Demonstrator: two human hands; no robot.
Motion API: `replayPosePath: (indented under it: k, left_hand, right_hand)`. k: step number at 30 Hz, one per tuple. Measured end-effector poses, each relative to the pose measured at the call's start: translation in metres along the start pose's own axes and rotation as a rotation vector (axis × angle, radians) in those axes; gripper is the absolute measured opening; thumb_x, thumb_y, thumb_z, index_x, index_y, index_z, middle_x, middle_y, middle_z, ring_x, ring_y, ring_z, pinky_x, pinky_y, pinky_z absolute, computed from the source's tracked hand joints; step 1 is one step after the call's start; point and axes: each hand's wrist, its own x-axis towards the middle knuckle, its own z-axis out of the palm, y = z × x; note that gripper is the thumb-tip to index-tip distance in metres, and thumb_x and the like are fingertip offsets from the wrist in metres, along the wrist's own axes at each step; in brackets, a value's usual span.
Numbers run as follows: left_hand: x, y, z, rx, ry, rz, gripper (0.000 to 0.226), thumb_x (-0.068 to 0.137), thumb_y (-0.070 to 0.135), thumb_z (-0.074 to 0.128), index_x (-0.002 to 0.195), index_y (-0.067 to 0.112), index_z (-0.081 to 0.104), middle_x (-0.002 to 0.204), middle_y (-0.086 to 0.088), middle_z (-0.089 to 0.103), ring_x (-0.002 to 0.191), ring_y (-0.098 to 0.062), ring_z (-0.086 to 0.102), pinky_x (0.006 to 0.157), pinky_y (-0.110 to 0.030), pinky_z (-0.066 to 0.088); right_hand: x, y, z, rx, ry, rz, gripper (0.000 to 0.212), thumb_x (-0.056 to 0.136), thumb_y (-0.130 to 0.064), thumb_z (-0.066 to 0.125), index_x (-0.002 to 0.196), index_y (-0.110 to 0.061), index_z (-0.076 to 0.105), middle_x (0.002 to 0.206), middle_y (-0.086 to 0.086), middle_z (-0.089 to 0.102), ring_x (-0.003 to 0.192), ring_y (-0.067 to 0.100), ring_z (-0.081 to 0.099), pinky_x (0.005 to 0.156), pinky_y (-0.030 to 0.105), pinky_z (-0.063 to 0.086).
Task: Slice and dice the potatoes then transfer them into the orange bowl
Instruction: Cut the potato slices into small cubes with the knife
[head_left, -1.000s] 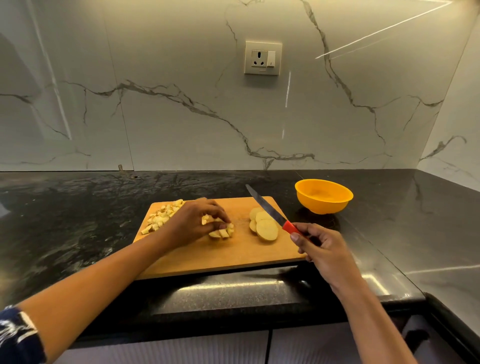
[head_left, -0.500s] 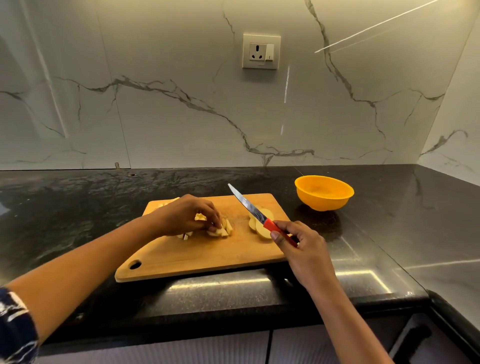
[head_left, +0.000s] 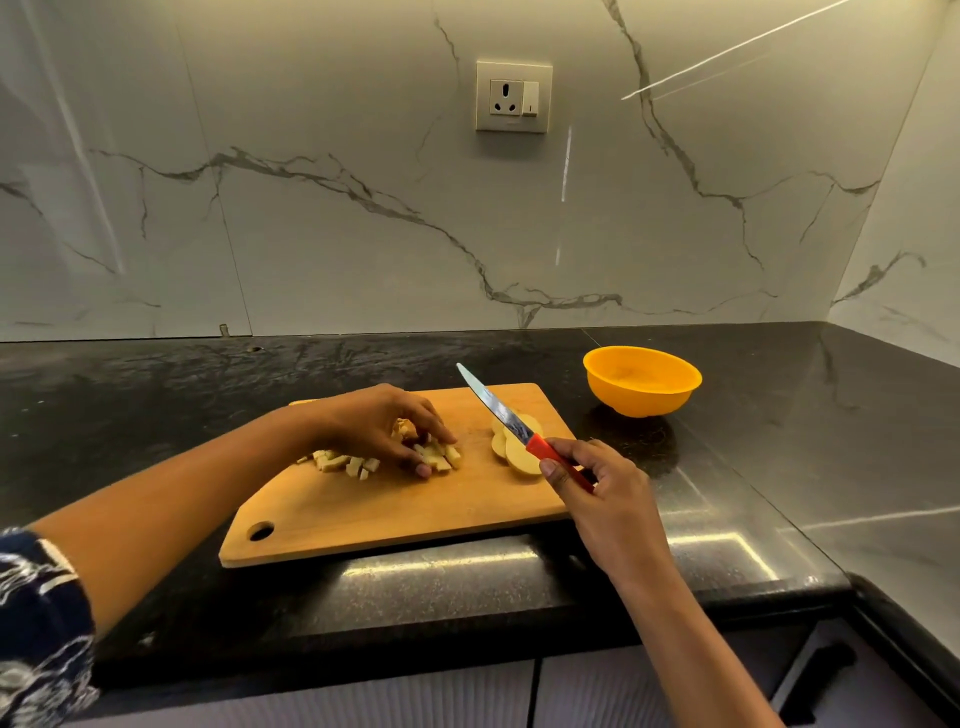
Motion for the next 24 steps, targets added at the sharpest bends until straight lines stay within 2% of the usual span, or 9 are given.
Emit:
replayPosePath:
  k: [3,5,7,9,11,13,15,19,24]
  left_hand:
    - [-0.004,0.004,0.011,0.002,0.107,-0.029,0.041,0.071,0.042,0.070,0.110,0.030,0.067,0.106,0.015,0.059,0.098,-0.005,0.056,0.089,-0.022,0.049]
    - [-0.009,0.010,0.021,0.050,0.202,-0.061,0.037,0.077,0.035,0.072,0.111,0.022,0.068,0.102,0.013,0.061,0.091,-0.008,0.057,0.082,-0.018,0.050]
    - [-0.014,0.018,0.033,0.137,0.315,-0.079,0.039,0.079,0.037,0.070,0.113,0.018,0.067,0.102,0.010,0.063,0.083,-0.003,0.056,0.072,-0.012,0.048]
    - [-0.020,0.025,0.042,0.201,0.385,-0.115,0.045,0.081,0.044,0.067,0.119,0.019,0.064,0.100,0.014,0.057,0.082,0.000,0.052,0.071,-0.010,0.044]
    - [-0.024,0.029,0.047,0.226,0.385,-0.164,0.051,0.082,0.049,0.063,0.125,0.022,0.059,0.106,0.015,0.053,0.094,-0.002,0.052,0.078,-0.014,0.042]
    - [-0.027,0.030,0.044,0.205,0.367,-0.210,0.050,0.084,0.047,0.061,0.127,0.023,0.057,0.120,0.010,0.055,0.106,-0.007,0.052,0.085,-0.017,0.039]
    - [-0.027,0.028,0.036,0.108,0.381,-0.239,0.040,0.088,0.037,0.060,0.125,0.022,0.059,0.123,0.005,0.059,0.101,-0.006,0.053,0.085,-0.017,0.039]
    - [-0.026,0.021,0.020,0.026,0.330,-0.262,0.027,0.087,0.017,0.064,0.114,0.021,0.066,0.108,0.007,0.066,0.090,-0.003,0.056,0.083,-0.017,0.044]
    - [-0.021,0.019,0.020,0.052,0.296,-0.217,0.022,0.085,0.013,0.067,0.105,0.022,0.070,0.095,0.012,0.064,0.090,-0.006,0.058,0.083,-0.018,0.048]
  right_hand:
    - [-0.001,-0.001,0.000,-0.039,0.009,-0.013,0.031,0.091,-0.027,0.063,0.121,-0.021,0.065,0.096,-0.017,0.057,0.089,-0.007,0.051,0.070,0.002,0.037]
    - [-0.001,-0.001,0.000,-0.058,0.015,-0.020,0.032,0.091,-0.028,0.062,0.122,-0.021,0.064,0.097,-0.014,0.058,0.088,-0.005,0.051,0.069,0.003,0.038]
    - [-0.001,0.000,0.000,-0.065,0.022,-0.024,0.031,0.091,-0.027,0.062,0.122,-0.020,0.065,0.095,-0.013,0.059,0.086,-0.004,0.051,0.068,0.003,0.038]
    - [-0.001,-0.001,0.000,-0.067,0.022,-0.023,0.031,0.091,-0.027,0.062,0.122,-0.021,0.064,0.095,-0.014,0.058,0.085,-0.005,0.051,0.068,0.002,0.037]
    - [-0.001,-0.001,0.000,-0.072,0.018,-0.021,0.031,0.091,-0.027,0.062,0.122,-0.020,0.064,0.095,-0.014,0.058,0.086,-0.006,0.050,0.068,0.001,0.036]
    - [-0.001,-0.001,0.000,-0.075,0.021,-0.020,0.031,0.091,-0.027,0.062,0.121,-0.020,0.065,0.095,-0.013,0.058,0.085,-0.006,0.050,0.067,0.001,0.036]
    - [-0.002,-0.001,0.000,-0.080,0.022,-0.014,0.031,0.091,-0.028,0.062,0.122,-0.020,0.064,0.096,-0.011,0.059,0.086,-0.005,0.050,0.067,0.001,0.035]
    - [-0.001,-0.001,0.000,-0.075,0.023,-0.011,0.032,0.091,-0.028,0.062,0.122,-0.020,0.064,0.096,-0.009,0.060,0.085,-0.003,0.051,0.068,0.002,0.036]
    - [-0.001,0.000,0.000,-0.068,0.018,-0.006,0.032,0.091,-0.028,0.062,0.122,-0.021,0.064,0.097,-0.009,0.061,0.086,-0.002,0.051,0.068,0.003,0.037]
